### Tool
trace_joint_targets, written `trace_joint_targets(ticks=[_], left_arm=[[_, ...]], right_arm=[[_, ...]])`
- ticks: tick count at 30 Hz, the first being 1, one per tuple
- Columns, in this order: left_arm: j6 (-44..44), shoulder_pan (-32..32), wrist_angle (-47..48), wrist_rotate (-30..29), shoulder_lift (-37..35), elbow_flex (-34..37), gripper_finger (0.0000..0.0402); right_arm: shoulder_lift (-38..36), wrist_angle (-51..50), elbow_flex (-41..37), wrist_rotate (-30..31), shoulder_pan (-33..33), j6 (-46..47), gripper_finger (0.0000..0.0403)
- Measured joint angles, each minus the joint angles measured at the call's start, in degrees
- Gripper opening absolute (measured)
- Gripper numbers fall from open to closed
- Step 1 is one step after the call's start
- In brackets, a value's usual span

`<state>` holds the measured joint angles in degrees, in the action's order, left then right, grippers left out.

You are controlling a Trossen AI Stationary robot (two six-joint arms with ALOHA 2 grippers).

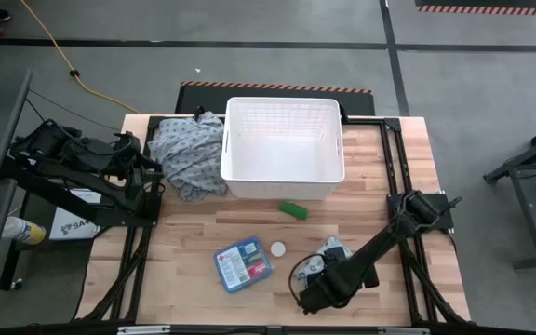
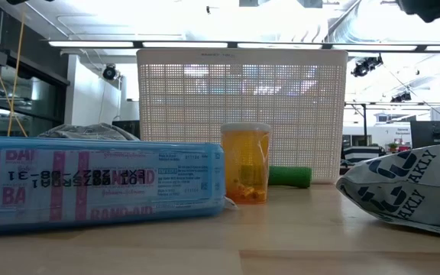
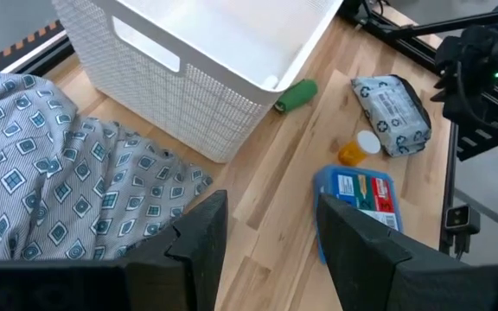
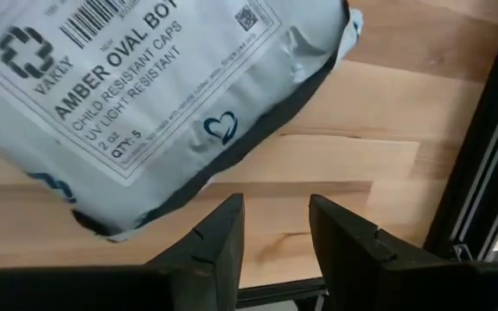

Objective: Pick & place medical supplies in basket/bin
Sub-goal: Put the blue mailer bag into the white bin

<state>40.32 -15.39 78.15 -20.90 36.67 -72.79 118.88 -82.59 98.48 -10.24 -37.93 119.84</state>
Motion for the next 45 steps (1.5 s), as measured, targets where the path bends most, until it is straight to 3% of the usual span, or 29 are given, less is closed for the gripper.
trace_joint_targets(ticks=[14, 26, 45], left_arm=[[0.00, 0.02, 0.00, -0.71, 0.00, 0.00, 0.0211], [-0.74, 0.00, 0.00, -0.82, 0.00, 0.00, 0.0211], [-1.05, 0.00, -0.29, -0.82, 0.00, 0.00, 0.0211]], right_arm=[[1.01, -1.67, 0.00, 3.27, 1.56, 0.23, 0.0124], [3.99, -1.98, 0.00, 0.68, 1.60, 1.33, 0.0124], [6.85, -2.02, 0.22, 1.82, 2.78, 0.39, 0.0124]])
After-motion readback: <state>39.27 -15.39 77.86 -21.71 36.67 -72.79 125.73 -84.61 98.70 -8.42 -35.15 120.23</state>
